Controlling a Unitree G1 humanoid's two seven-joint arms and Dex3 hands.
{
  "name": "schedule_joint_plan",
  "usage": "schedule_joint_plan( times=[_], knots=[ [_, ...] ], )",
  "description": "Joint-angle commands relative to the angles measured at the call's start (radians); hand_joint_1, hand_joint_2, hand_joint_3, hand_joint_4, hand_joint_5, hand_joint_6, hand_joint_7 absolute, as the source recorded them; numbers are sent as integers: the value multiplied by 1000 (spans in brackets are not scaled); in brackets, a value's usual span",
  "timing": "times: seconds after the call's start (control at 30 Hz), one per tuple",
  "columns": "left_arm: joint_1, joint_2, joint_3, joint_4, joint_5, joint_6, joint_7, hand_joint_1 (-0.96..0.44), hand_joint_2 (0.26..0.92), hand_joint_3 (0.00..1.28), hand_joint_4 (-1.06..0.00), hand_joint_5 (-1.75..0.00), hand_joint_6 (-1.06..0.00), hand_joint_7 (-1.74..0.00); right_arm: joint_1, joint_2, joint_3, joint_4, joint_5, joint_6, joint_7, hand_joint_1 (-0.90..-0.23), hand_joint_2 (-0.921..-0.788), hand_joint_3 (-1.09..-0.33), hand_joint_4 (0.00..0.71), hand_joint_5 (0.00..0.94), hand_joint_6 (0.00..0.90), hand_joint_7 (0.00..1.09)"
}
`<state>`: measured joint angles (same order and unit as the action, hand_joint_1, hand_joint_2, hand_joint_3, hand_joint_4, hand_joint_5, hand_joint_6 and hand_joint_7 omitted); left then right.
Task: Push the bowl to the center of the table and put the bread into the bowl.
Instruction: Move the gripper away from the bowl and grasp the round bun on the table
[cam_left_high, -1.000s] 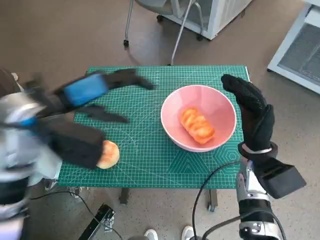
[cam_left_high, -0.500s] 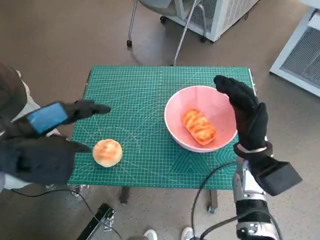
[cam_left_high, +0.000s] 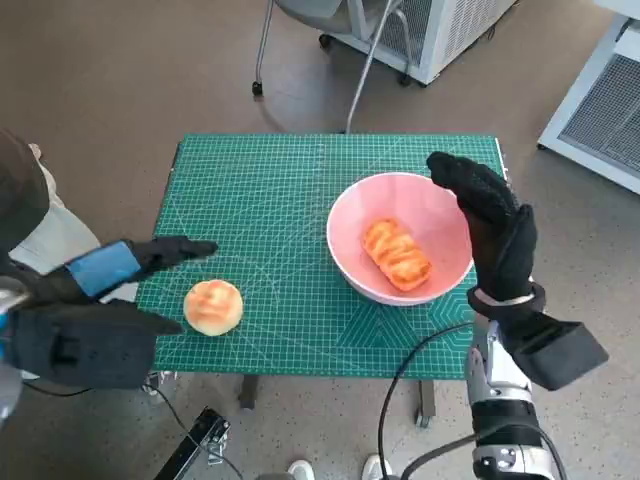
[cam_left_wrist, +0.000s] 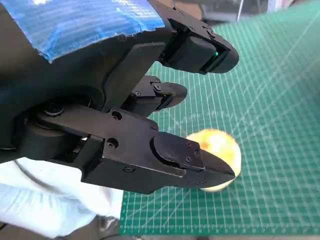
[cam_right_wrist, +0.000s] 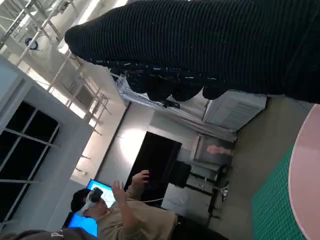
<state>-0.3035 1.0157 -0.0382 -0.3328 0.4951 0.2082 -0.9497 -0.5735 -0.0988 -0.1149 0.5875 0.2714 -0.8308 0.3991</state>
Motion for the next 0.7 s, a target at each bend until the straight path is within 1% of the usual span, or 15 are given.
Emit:
schedule_joint_plan(
  times=[0.03, 0.3, 0.57, 0.7],
  knots=[
    [5, -15, -49, 31, 25, -5, 14, 33, 800, 1, -250, -2, -403, -51, 18, -6, -7, 3, 1, 12, 10, -569, -921, -724, 359, 0, 37, 803],
    [-16, -57, -141, 136, 76, -41, 57, 38, 800, 1, -243, 0, -393, -28, 22, -17, -14, 14, -6, 2, 7, -572, -921, -717, 361, 1, 41, 800],
    [-29, -120, -248, 286, 167, -122, 152, 55, 803, 3, -241, -3, -382, -14, 26, -24, -20, 9, -6, 4, 5, -568, -921, -714, 362, 2, 53, 793],
    [-40, -151, -298, 382, 214, -165, 212, 71, 830, 17, -270, -15, -405, -21, 31, -23, -20, 1, -5, 4, 6, -565, -921, -714, 362, 2, 59, 788]
  ],
)
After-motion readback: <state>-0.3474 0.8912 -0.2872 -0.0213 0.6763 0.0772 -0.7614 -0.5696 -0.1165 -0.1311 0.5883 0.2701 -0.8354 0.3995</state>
